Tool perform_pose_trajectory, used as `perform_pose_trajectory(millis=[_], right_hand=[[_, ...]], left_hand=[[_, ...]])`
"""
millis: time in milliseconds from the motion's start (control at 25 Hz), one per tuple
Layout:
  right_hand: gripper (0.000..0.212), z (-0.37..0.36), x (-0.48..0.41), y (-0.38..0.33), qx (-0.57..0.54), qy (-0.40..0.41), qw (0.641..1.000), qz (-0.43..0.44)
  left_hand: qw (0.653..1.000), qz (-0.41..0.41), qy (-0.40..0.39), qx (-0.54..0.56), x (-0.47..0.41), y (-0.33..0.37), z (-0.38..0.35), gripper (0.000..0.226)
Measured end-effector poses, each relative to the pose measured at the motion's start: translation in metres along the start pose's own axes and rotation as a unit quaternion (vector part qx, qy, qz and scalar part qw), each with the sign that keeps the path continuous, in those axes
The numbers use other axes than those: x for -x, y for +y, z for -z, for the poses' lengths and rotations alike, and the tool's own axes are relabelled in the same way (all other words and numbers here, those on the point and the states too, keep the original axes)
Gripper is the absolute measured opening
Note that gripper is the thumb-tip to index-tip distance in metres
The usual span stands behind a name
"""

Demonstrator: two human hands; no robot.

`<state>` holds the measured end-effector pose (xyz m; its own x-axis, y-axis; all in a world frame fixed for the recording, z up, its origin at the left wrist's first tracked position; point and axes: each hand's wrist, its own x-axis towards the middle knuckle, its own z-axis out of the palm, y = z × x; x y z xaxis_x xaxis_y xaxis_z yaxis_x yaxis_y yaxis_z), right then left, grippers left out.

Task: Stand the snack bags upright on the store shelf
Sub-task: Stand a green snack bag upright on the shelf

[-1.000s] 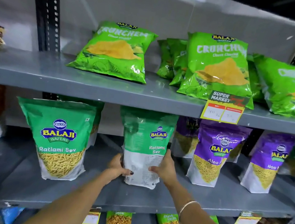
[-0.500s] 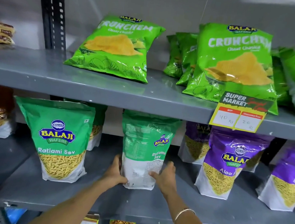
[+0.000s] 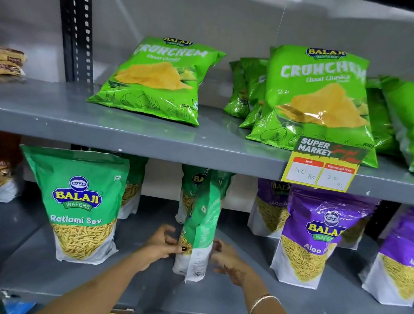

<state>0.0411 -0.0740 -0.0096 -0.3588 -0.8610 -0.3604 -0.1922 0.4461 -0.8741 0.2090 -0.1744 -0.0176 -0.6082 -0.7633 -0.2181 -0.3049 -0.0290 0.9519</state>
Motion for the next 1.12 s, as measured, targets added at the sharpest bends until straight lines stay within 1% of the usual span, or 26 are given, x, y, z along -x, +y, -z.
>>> perform_pose_trajectory(millis=[40, 80, 160, 200, 240, 280, 360, 440, 480, 520, 560, 600, 640, 680, 720, 760, 840, 880, 920, 960, 1040, 1120], right_hand=[[0.056, 0.001, -0.001, 0.004, -0.001, -0.014, 1.000, 0.001], [0.061, 0.003, -0.002, 0.008, 0.003, -0.028, 1.000, 0.007], [0.080, 0.008, -0.003, 0.015, 0.021, -0.065, 0.998, 0.017], [0.091, 0.010, -0.002, 0.015, 0.039, -0.090, 0.995, 0.021], [0.098, 0.008, -0.001, 0.015, 0.071, -0.099, 0.992, 0.031], [0.100, 0.005, -0.001, 0.015, 0.111, -0.086, 0.989, 0.049], [0.096, -0.003, -0.002, 0.014, 0.135, -0.025, 0.988, 0.073], [0.096, -0.008, -0.003, 0.015, 0.088, 0.021, 0.991, 0.100], [0.096, -0.007, -0.006, 0.018, 0.051, 0.037, 0.992, 0.109], [0.092, -0.005, -0.004, 0.017, 0.013, 0.046, 0.993, 0.109], [0.087, -0.001, -0.004, 0.018, -0.006, 0.044, 0.994, 0.103], [0.085, 0.005, -0.003, 0.017, -0.012, 0.031, 0.994, 0.103], [0.087, 0.009, -0.004, 0.017, -0.010, 0.027, 0.994, 0.106], [0.094, 0.014, -0.006, 0.018, 0.006, 0.039, 0.994, 0.105], [0.100, 0.018, -0.011, 0.019, 0.025, 0.057, 0.992, 0.107], [0.099, 0.021, -0.011, 0.019, 0.040, 0.069, 0.991, 0.111], [0.083, 0.026, -0.006, 0.013, 0.002, 0.094, 0.991, 0.097], [0.076, 0.029, -0.003, 0.010, -0.010, 0.109, 0.990, 0.085], [0.073, 0.032, -0.003, 0.010, -0.025, 0.113, 0.990, 0.082], [0.072, 0.035, -0.006, 0.012, -0.050, 0.100, 0.990, 0.088], [0.078, 0.035, -0.006, 0.012, -0.087, 0.036, 0.990, 0.107], [0.081, 0.035, -0.009, 0.012, -0.104, -0.012, 0.986, 0.127]], left_hand=[[1.000, -0.004, -0.002, -0.004, -0.001, 0.002, -0.003, 0.051], [1.000, -0.011, -0.002, -0.016, -0.003, 0.003, -0.005, 0.058], [0.999, -0.029, 0.016, -0.035, -0.006, 0.002, -0.008, 0.059], [0.998, -0.033, 0.025, -0.043, -0.007, 0.002, -0.009, 0.055], [0.998, -0.030, 0.027, -0.041, -0.008, 0.002, -0.010, 0.053], [0.999, -0.024, 0.022, -0.029, -0.008, 0.003, -0.013, 0.054], [1.000, -0.015, 0.014, 0.003, -0.008, 0.005, -0.018, 0.070], [1.000, -0.015, 0.001, -0.001, -0.010, 0.005, -0.019, 0.098], [1.000, -0.010, -0.008, -0.023, -0.010, 0.006, -0.019, 0.109], [0.998, -0.005, -0.010, -0.057, -0.010, 0.006, -0.018, 0.114], [0.996, -0.002, -0.007, -0.089, -0.011, 0.005, -0.016, 0.113], [0.995, 0.005, -0.003, -0.104, -0.010, 0.006, -0.014, 0.101], [0.995, 0.009, 0.005, -0.099, -0.011, 0.007, -0.013, 0.083], [0.997, 0.010, 0.008, -0.080, -0.012, 0.007, -0.014, 0.066], [0.998, 0.006, 0.009, -0.055, -0.012, 0.009, -0.015, 0.057], [0.999, 0.000, 0.015, -0.028, -0.012, 0.010, -0.017, 0.056], [0.999, -0.002, 0.045, -0.006, -0.014, 0.010, -0.019, 0.069], [0.998, 0.004, 0.056, -0.014, -0.016, 0.008, -0.020, 0.076], [0.997, 0.011, 0.064, -0.035, -0.017, 0.007, -0.022, 0.076], [0.994, 0.011, 0.080, -0.067, -0.017, 0.006, -0.023, 0.070], [0.985, 0.009, 0.125, -0.122, -0.014, 0.007, -0.025, 0.057], [0.980, 0.014, 0.140, -0.140, -0.010, 0.008, -0.027, 0.055]])
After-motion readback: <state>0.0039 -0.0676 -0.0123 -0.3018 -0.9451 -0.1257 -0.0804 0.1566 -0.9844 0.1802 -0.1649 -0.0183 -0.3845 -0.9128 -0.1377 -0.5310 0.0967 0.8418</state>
